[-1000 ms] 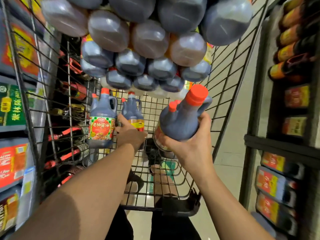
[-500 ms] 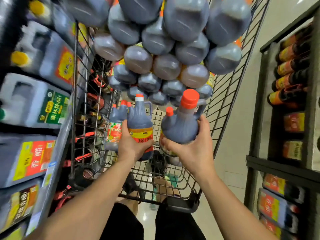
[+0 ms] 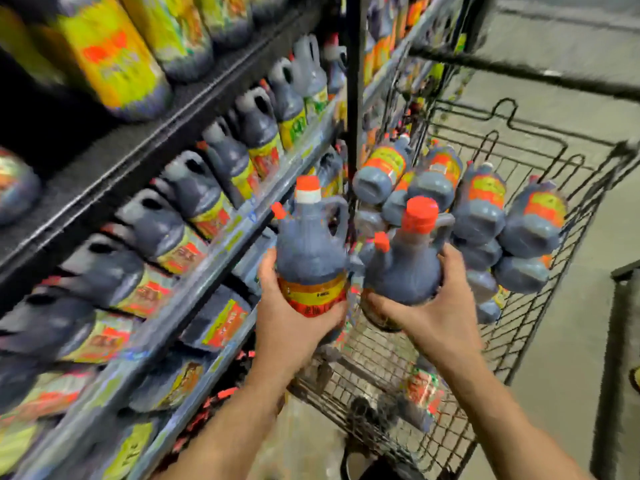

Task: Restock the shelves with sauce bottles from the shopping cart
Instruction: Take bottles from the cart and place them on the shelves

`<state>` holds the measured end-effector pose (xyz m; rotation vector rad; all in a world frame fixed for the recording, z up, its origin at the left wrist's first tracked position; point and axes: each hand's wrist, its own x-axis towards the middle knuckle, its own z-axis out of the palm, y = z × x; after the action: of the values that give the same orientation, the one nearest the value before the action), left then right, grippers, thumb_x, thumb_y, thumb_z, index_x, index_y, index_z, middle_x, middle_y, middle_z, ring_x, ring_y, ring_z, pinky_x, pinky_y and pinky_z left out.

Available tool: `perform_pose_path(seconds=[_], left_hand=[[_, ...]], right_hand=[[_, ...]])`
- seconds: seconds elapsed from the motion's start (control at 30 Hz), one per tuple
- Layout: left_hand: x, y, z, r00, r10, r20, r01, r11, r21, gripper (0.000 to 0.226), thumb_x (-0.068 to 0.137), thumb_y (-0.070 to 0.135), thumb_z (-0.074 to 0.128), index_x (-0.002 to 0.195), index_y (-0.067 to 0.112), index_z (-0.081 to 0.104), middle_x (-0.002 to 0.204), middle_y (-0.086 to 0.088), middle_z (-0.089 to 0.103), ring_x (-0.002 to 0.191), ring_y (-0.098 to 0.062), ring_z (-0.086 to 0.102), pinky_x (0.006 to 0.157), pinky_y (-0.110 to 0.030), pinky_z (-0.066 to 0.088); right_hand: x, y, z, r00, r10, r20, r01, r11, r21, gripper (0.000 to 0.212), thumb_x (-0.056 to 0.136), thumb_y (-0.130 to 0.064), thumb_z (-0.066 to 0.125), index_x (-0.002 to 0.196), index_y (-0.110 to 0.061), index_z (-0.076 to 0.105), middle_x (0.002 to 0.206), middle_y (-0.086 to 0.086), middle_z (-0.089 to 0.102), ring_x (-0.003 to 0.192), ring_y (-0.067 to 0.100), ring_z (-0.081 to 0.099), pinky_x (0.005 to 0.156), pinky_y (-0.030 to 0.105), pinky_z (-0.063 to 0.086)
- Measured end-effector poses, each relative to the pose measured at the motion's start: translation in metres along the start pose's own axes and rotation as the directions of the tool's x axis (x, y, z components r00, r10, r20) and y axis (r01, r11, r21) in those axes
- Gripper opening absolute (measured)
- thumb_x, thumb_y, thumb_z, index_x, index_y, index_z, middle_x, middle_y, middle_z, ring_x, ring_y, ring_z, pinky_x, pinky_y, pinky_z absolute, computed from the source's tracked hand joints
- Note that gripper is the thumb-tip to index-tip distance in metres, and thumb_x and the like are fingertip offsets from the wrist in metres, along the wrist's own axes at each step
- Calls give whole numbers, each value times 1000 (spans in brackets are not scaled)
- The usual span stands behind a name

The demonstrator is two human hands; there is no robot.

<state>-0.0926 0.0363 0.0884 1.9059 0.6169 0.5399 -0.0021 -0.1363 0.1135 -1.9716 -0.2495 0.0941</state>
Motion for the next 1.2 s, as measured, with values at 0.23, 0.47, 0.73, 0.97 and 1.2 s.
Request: perform_pose_path(seconds=[0.23,0.47,0.73,0.97,1.2], left_hand=[[-18,59,-106,965,174,-195,-193,978,-83,107,53,7,93,139,23,31,122,44,49,110,16,54,85,-1,40],[-87,84,-234,886,231,-401,-257,966,-10,109,53,29,92,131,61,24,128,38,48,117,10,53,86,-4,42],[-178,69,-361,784,271,-558,-262,960,98,109,59,23,94,135,58,24,129,35,49,117,9,55,84,-3,43],[-239,41,-440,719,222,-659,-198,974,111,106,61,26,92,136,55,24,128,34,49,114,8,56,82,-6,47],[-260,17,-488,663,183,-726,-168,981,95,104,62,26,92,140,47,26,127,31,50,115,3,58,81,-9,49]], right_hand=[[-17,-101,34,970,-236,60,233,971,60,89,42,-54,86,117,-29,47,103,-21,61,90,-18,55,70,8,44],[-88,-187,81,894,-434,114,410,893,184,93,42,-58,80,120,-20,47,102,-19,58,89,-15,55,68,3,40],[-196,-253,139,811,-558,176,510,821,258,81,41,-63,78,111,-43,42,102,-39,54,91,-22,53,65,12,43],[-271,-284,191,724,-625,293,511,771,379,83,48,-49,90,117,-29,49,102,-17,61,90,-11,59,65,5,44],[-316,-308,228,711,-597,372,444,791,420,86,50,-41,92,122,-37,45,104,-21,63,91,-6,63,72,29,52]])
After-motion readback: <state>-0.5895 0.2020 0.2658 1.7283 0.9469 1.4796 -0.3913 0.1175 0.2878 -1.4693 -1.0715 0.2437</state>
